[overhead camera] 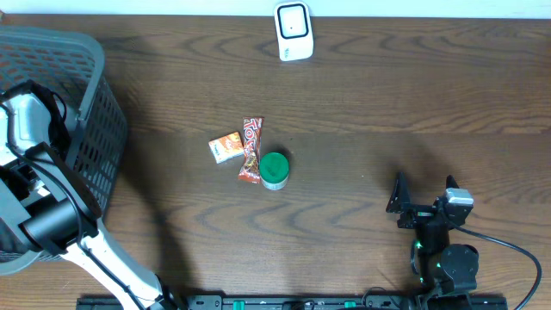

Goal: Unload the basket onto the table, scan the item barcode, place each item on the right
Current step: 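Lift the white Panadol box upright out of the basket with left gripper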

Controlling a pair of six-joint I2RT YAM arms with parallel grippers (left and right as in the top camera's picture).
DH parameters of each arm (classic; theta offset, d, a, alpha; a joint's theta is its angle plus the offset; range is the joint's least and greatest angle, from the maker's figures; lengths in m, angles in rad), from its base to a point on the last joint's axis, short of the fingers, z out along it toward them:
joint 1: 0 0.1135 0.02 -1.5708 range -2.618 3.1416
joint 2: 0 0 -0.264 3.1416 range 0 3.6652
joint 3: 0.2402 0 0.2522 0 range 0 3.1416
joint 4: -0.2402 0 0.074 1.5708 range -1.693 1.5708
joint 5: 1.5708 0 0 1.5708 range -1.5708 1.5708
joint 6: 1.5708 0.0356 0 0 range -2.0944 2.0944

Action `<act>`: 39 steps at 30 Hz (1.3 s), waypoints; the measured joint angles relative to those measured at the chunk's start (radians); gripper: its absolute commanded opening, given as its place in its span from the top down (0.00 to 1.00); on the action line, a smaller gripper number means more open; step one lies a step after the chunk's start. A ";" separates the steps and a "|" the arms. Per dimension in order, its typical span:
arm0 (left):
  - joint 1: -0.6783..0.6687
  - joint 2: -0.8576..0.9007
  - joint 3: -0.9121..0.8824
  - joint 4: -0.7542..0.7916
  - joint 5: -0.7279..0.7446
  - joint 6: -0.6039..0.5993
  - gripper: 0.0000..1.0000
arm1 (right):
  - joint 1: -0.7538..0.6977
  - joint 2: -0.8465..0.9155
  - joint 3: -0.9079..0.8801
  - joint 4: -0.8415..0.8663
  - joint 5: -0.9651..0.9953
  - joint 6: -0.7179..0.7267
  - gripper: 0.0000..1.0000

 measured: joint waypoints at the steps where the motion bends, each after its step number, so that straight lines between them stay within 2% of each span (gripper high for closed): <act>1: 0.000 -0.001 0.000 0.000 0.003 0.000 0.18 | 0.000 0.000 0.000 0.000 0.000 0.000 0.01; 13: 0.000 -0.173 -0.001 -0.023 0.010 -0.100 0.18 | 0.000 0.000 0.000 0.000 0.000 0.000 0.01; 21: 0.029 -0.172 -0.128 0.081 0.014 -0.115 0.16 | 0.000 0.000 0.000 0.000 0.000 0.000 0.01; 22: 0.041 -0.172 -0.146 0.095 0.015 -0.115 0.14 | 0.000 0.000 0.000 0.000 0.000 0.000 0.01; 30: 0.149 -0.171 -0.233 0.185 0.035 -0.071 0.12 | 0.000 0.000 0.000 0.000 0.000 0.000 0.01; 39: 0.176 -0.197 -0.319 0.357 0.162 0.010 0.14 | 0.000 0.000 0.000 0.000 0.000 0.000 0.01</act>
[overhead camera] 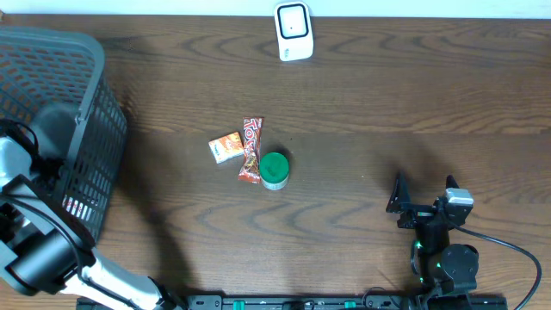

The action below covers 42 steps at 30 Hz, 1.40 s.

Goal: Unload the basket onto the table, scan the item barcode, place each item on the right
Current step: 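Lift the white Panadol box upright out of the basket with left gripper, then carry the Panadol box over the table and set it right of the tub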

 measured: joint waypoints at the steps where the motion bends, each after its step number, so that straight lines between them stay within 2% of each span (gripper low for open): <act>1: 0.000 -0.006 -0.013 0.015 0.007 0.001 0.21 | 0.000 0.000 0.000 0.000 0.000 0.000 0.01; 4: 0.001 -0.021 -0.037 0.040 0.034 0.005 0.43 | 0.000 0.000 0.000 0.000 0.000 0.000 0.01; 11: -0.001 -0.021 -0.040 0.039 0.062 0.012 0.54 | 0.000 0.000 0.000 0.000 0.000 0.000 0.01; 16: -0.001 -0.021 -0.040 0.023 0.065 0.014 0.54 | 0.000 0.000 0.000 0.000 0.000 0.000 0.01; 21: -0.001 -0.004 -0.004 -0.090 0.061 0.015 0.54 | 0.000 0.000 0.000 0.000 0.000 0.000 0.01; 25: -0.001 0.019 0.121 -0.248 0.056 0.015 0.54 | 0.000 0.000 0.000 0.000 0.000 0.000 0.01; 32: -0.001 -0.008 0.505 -0.433 0.053 0.015 0.54 | 0.000 0.000 0.000 0.000 0.000 0.000 0.01; 38: -0.001 -0.167 0.729 -0.443 0.076 0.014 0.54 | 0.000 0.000 0.000 0.000 0.000 0.000 0.01; 42: -0.002 -0.310 0.768 -0.412 0.203 0.014 0.54 | 0.000 0.000 0.000 0.000 0.000 0.000 0.01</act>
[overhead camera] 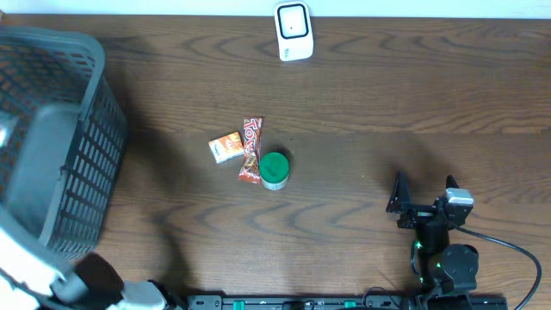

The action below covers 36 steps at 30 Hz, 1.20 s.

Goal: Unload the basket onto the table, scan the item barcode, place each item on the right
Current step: 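Carry the Panadol box over the table and set it right of the tub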

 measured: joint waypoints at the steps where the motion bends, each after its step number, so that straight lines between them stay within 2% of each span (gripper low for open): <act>1: -0.004 -0.027 0.003 0.000 0.045 0.000 0.54 | 0.000 0.000 0.000 0.000 0.000 0.000 0.01; 7: -0.114 -0.075 0.005 -0.030 0.329 -0.003 0.54 | 0.000 0.000 0.000 0.000 0.000 0.000 0.01; 14: -0.486 -0.037 -0.002 -0.037 0.452 0.009 0.53 | 0.000 0.000 0.000 0.000 0.000 0.000 0.01; 21: -0.912 0.029 -0.008 -0.002 0.323 0.026 0.53 | 0.000 0.000 0.000 0.000 0.000 0.000 0.01; 25: -1.102 0.137 -0.008 0.008 0.253 0.106 0.53 | 0.000 0.000 0.000 0.000 0.000 0.000 0.01; 30: -1.248 0.306 -0.008 0.010 0.223 0.233 0.53 | 0.000 0.000 0.000 0.000 0.000 0.000 0.01; 36: -1.345 0.489 -0.010 0.023 0.212 0.394 0.53 | 0.000 0.000 0.000 0.000 0.000 0.000 0.01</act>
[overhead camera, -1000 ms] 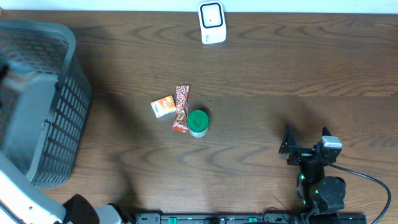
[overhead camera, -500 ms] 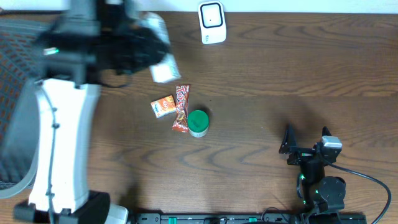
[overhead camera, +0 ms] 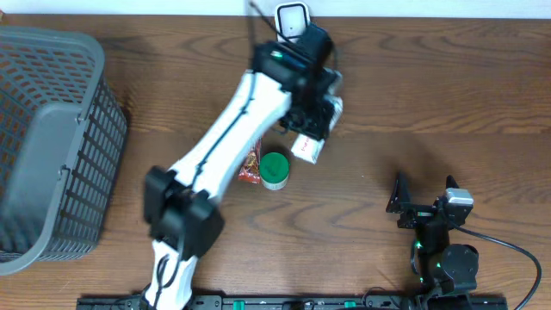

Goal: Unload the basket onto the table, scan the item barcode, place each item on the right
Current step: 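Carry the Panadol box over the table and set it right of the tub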

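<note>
The white barcode scanner [overhead camera: 291,15] stands at the table's far edge, partly covered by my left arm. That arm reaches across the middle of the table. Its left gripper [overhead camera: 312,131] hangs just in front of the scanner, shut on a small white-and-red packet [overhead camera: 306,149] held above the table. Beside the arm lie a green-lidded round container [overhead camera: 275,170] and a red snack bar [overhead camera: 250,170], the bar partly hidden. My right gripper [overhead camera: 398,193] rests at the near right, fingers together and holding nothing.
A large grey mesh basket [overhead camera: 52,138] takes up the left end of the table. The right arm's base and cable [overhead camera: 482,237] sit at the near right edge. Dark wooden tabletop [overhead camera: 448,95] lies right of the scanner.
My left arm was at the far left by the basket, close under the camera. Now it reaches to the scanner holding a packet. The spot where the orange packet lay is covered by the arm.
My left arm stayed at the far left over the basket through the three earlier moments, shifting there. An orange packet, a red bar and a green container lay mid-table. Now the arm holds a packet before the scanner. The right arm has not moved.
</note>
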Controlling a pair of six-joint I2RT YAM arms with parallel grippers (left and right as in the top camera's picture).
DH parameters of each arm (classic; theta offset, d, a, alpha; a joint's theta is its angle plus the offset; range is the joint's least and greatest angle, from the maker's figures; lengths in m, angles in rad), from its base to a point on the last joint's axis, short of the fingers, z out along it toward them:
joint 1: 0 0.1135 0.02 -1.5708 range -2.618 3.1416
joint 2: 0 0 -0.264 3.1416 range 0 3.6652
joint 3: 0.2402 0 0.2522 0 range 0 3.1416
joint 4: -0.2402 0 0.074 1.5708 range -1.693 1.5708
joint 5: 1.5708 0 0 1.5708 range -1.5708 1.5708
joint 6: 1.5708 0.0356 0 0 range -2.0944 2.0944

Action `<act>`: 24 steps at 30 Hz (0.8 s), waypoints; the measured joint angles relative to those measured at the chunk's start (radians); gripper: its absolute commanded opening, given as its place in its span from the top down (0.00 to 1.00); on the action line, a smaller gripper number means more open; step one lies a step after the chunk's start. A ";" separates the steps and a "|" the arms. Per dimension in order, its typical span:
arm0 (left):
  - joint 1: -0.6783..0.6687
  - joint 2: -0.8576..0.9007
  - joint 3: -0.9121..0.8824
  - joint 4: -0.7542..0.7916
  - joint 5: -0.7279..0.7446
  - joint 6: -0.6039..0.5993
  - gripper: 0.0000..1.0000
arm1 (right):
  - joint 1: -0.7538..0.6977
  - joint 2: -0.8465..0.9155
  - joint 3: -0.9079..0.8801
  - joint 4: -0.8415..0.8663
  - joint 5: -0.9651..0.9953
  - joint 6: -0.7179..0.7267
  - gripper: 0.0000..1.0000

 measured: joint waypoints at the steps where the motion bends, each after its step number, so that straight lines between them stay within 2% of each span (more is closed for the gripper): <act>1: -0.010 0.029 0.000 0.003 0.000 0.035 0.53 | 0.000 0.000 0.000 0.000 0.000 0.000 0.01; 11: -0.052 0.195 0.000 0.049 -0.004 0.324 0.53 | 0.000 0.000 0.000 0.000 0.000 0.000 0.01; 20: -0.058 0.252 0.000 0.077 -0.004 0.490 0.53 | 0.000 0.000 0.000 0.000 0.000 0.000 0.01; 23: -0.058 0.252 0.000 0.071 -0.005 0.542 0.35 | 0.000 0.000 0.000 0.000 0.000 0.000 0.01; 24: -0.058 0.252 0.000 0.071 -0.007 0.561 0.16 | 0.000 0.000 0.000 0.000 0.000 0.000 0.01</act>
